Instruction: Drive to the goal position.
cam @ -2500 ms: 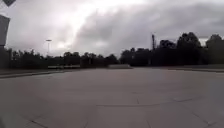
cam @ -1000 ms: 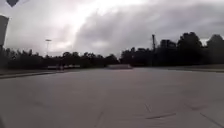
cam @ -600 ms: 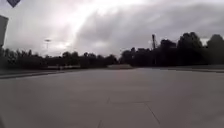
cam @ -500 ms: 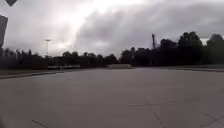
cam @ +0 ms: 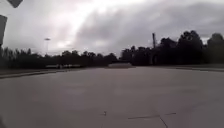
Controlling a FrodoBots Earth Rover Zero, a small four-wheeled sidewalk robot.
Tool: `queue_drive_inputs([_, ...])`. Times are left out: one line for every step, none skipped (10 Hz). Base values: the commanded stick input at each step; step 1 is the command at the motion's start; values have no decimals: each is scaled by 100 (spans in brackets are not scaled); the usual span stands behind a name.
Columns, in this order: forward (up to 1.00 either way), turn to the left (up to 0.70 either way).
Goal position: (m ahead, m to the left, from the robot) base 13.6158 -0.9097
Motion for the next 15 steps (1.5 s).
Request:
queue_drive_inputs([12, 5])
queue_drive_inputs([5, 5])
queue_drive_inputs([5, 5])
queue_drive_inputs([5, 5])
queue_drive_inputs([5, 5])
queue_drive_inputs([5, 5])
queue_drive_inputs([5, 5])
queue_drive_inputs([5, 5])
queue_drive_inputs([5, 5])
queue_drive_inputs([5, 4])
queue_drive_inputs([5, 4])
queue_drive_inputs([5, 4])
queue_drive_inputs([5, 4])
queue_drive_inputs([5, 5])
queue_drive_inputs([5, 5])
